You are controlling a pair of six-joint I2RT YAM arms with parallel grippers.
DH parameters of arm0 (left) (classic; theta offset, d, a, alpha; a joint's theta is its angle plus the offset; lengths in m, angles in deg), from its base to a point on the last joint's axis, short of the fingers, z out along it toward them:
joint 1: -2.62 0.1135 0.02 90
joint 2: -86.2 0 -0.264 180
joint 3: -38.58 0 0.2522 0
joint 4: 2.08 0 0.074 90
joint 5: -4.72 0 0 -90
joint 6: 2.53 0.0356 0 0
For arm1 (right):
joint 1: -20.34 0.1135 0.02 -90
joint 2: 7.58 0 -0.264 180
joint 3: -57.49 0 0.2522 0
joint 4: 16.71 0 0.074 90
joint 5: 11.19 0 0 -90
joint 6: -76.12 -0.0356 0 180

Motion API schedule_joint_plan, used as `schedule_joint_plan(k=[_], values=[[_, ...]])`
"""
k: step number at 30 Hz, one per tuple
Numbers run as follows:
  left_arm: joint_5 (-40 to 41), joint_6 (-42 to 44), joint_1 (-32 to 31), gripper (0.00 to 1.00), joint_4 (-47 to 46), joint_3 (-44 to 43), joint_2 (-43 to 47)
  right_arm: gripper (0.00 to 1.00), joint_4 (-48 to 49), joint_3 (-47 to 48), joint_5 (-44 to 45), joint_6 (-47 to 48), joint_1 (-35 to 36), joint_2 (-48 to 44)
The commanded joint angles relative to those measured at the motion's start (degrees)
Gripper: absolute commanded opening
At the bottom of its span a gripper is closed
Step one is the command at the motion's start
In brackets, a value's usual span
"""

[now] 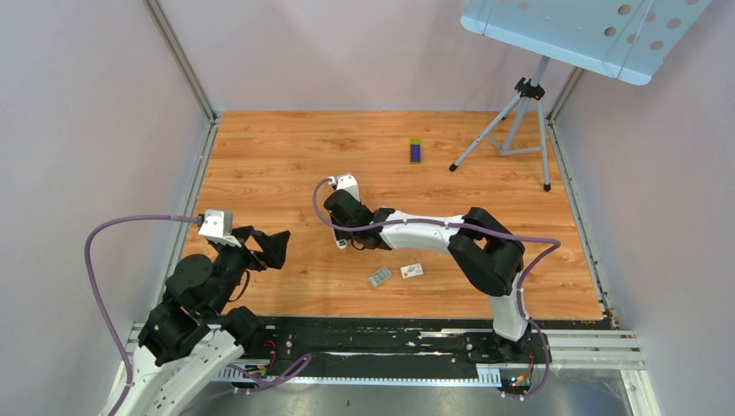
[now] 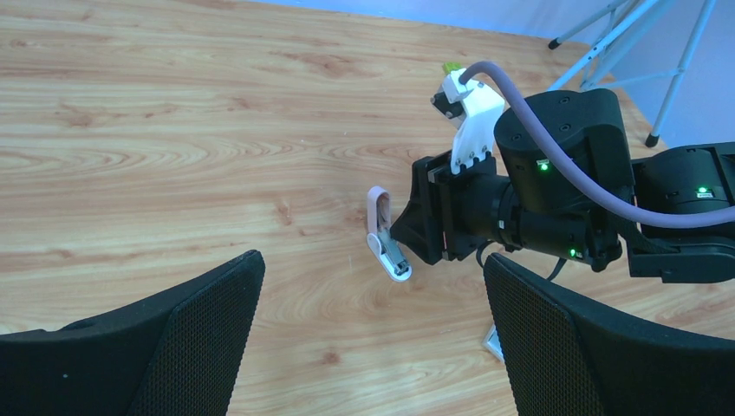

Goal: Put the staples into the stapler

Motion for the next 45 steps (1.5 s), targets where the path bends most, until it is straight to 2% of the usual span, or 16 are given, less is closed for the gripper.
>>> schedule_joint_plan(k=[1,13,38,45], values=[[0.6,-0.2,0.3,1.0,0.7,0.4,0.1,0.45,0.4,1.7,0.9,0.4,-1.0,2.1],[0.6,-0.1,0.3,1.0,0.7,0.4,0.0,0.45,0.5,1.3,-0.1,-0.2,-1.3,3.0],[0.9,-0.4,0.3,1.0,0.8,0.6,-0.1,0.44,0.4,-4.4,-1.7,-1.6,0.2,-2.2],[6.0,-3.4,0.3,1.0,3.3,-0.7,-2.8,0.45,0.5,-4.5,-5.4,2.0,0.2,-5.8]])
